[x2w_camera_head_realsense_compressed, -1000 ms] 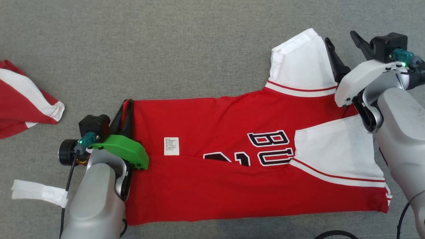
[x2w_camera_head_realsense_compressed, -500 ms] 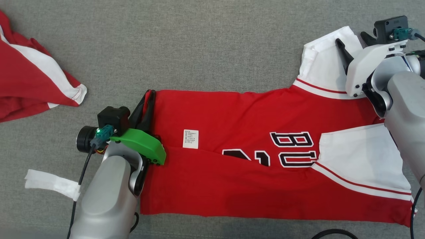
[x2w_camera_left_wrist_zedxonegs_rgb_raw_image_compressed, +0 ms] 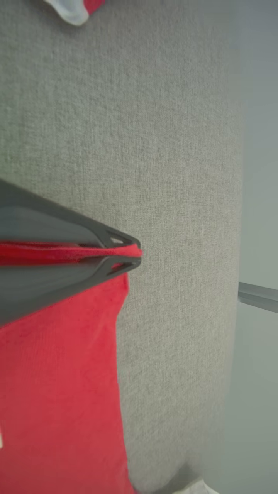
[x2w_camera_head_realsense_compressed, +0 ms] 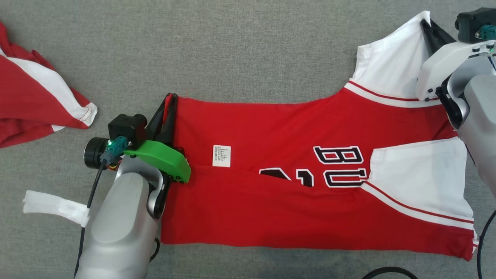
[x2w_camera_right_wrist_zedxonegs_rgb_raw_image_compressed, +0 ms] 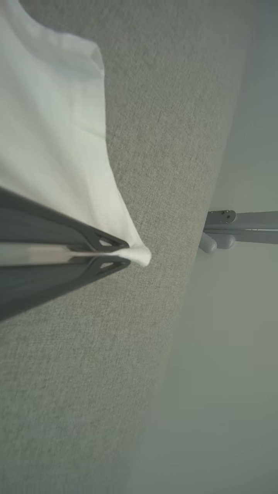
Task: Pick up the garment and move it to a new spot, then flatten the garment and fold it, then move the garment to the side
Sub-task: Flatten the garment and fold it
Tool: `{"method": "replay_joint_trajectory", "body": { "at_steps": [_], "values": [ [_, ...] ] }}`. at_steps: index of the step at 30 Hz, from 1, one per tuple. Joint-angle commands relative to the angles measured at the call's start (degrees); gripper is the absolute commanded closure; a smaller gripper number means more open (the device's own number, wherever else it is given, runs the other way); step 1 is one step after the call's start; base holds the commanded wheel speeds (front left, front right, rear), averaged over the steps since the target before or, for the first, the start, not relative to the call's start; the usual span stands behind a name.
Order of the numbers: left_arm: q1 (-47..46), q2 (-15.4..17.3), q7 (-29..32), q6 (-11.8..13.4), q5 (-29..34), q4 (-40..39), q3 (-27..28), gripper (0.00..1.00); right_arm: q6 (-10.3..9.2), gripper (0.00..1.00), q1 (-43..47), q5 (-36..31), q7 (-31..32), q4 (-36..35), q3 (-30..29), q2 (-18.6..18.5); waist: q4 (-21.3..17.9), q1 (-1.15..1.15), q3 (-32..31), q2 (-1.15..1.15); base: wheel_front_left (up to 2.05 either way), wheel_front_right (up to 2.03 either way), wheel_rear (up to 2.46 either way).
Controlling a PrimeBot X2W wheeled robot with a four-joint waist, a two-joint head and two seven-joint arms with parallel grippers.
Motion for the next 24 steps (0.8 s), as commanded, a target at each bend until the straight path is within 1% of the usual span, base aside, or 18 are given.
{"method": "replay_joint_trajectory", "body": {
  "at_steps": [1, 7, 9, 12, 16, 21, 24],
  "values": [
    [-0.68, 0.18, 0.06, 0.00, 0.33, -0.25, 0.23, 1.00, -0.13, 1.00, -0.19, -0.35, -0.85, 0.48, -0.04, -0.20, -0.43, 0.00, -0.94, 0.00, 0.00, 0.00, 0.00],
    [2.30, 0.19, 0.04, 0.03, 1.21, -1.63, 1.43, 1.00, -0.13, 1.00, 3.29, 0.72, -2.80, -1.31, -1.72, 0.00, -1.44, 0.00, -5.43, 0.00, 0.00, 0.00, 0.00],
    [3.74, 0.18, 0.04, 0.03, 1.58, -2.62, 1.70, 1.00, -0.13, 1.00, 5.27, 1.43, -2.88, -4.51, -3.66, -0.37, -1.84, 0.00, -7.31, 0.00, 0.00, 0.00, 0.00],
    [6.62, 0.25, 0.04, 0.04, 1.87, -4.43, 2.11, 1.00, -0.12, 1.00, 10.69, 1.68, -2.75, -10.20, -6.32, -0.95, -2.67, 0.00, -10.34, 0.00, 0.00, 0.00, 0.00],
    [11.04, 1.39, 0.04, 0.04, 1.54, -5.72, 2.91, 1.00, -0.12, 1.00, 18.13, 1.03, -2.75, -18.04, -9.46, -1.68, -4.18, 0.00, -14.08, 0.00, 0.00, 0.00, 0.00],
    [15.62, 2.48, 0.04, 0.04, 1.79, -6.42, 4.24, 1.00, -0.12, 1.00, 28.22, 1.12, -2.75, -26.19, -13.41, -0.74, -6.63, 0.00, -17.39, 0.00, 0.00, 0.00, 0.00],
    [17.99, 2.97, 0.04, 0.04, 1.77, -7.25, 4.94, 1.00, -0.12, 1.00, 34.13, 1.39, -2.76, -29.63, -14.40, 0.30, -8.18, 0.00, -18.58, 0.00, 0.00, 0.00, 0.00]
  ]
}}
